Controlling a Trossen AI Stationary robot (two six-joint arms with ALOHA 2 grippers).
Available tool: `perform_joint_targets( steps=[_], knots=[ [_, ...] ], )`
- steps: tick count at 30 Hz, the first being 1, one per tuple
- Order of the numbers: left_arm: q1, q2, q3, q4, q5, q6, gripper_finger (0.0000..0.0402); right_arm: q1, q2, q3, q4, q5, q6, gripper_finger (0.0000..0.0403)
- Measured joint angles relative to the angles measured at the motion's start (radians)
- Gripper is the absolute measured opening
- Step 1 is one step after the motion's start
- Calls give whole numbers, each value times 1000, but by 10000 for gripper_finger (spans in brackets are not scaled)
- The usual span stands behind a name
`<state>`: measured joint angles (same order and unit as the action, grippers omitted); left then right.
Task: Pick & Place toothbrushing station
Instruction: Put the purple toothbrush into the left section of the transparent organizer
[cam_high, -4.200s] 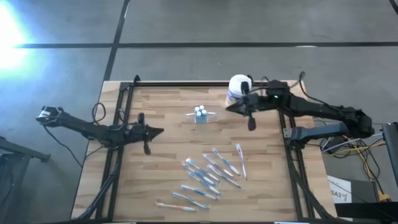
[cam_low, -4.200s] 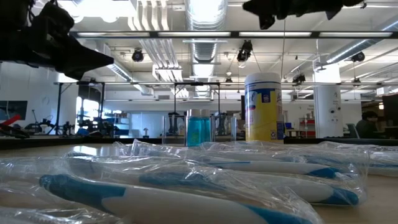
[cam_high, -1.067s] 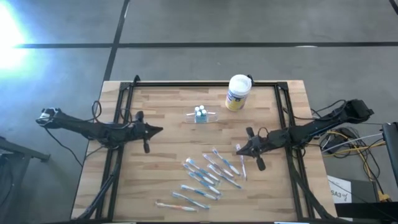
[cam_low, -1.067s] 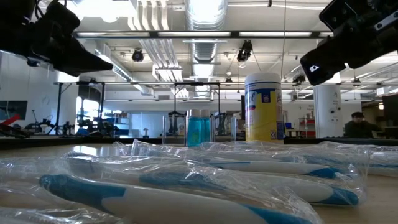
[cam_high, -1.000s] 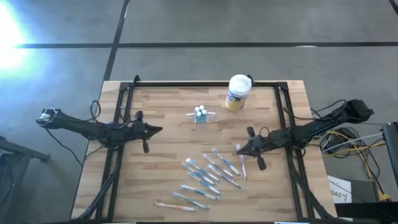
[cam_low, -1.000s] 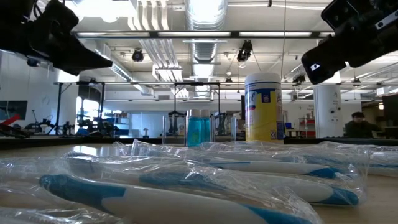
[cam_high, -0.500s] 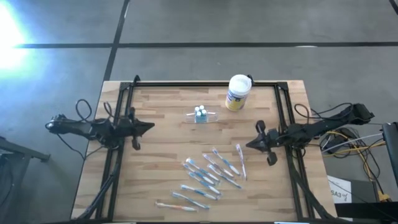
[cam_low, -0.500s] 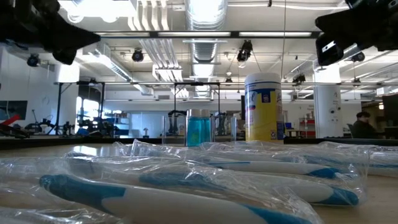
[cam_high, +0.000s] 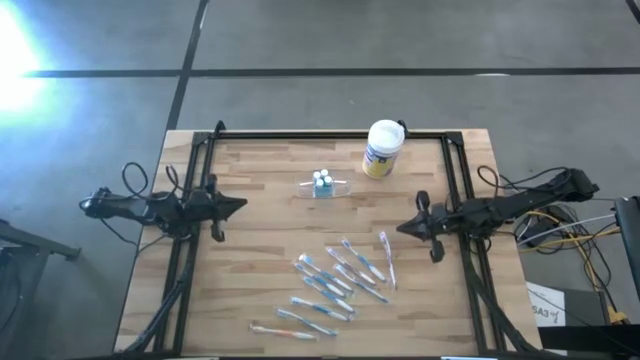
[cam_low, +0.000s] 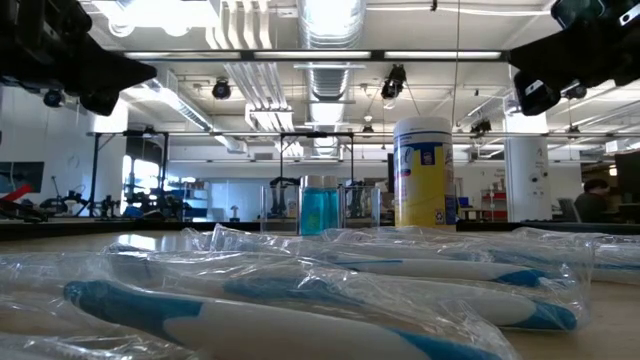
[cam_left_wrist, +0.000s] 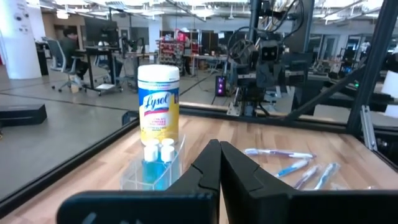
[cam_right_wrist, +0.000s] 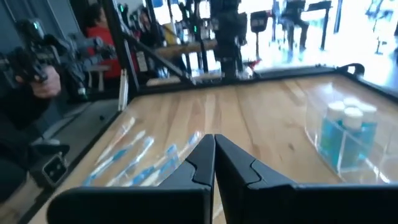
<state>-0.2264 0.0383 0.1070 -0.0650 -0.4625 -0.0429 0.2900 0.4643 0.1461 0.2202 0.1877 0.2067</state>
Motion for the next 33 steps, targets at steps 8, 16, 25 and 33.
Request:
perform_joint_targets(
  steps=[8, 16, 25, 33],
  knots=[
    [0, 1, 0, -52, 1, -3, 8, 0, 77, 74, -110, -23, 43, 8],
    [0, 1, 0, -67, 1, 4, 16, 4, 218, 103, -113, -188, 208, 8],
    [0, 1, 0, -66, 55, -64, 10, 100, 483, 344, -424, -97, 374, 8],
    [0, 1, 0, -67, 64, -64, 13, 138, 695, 609, -868, 55, 649, 9]
  ],
)
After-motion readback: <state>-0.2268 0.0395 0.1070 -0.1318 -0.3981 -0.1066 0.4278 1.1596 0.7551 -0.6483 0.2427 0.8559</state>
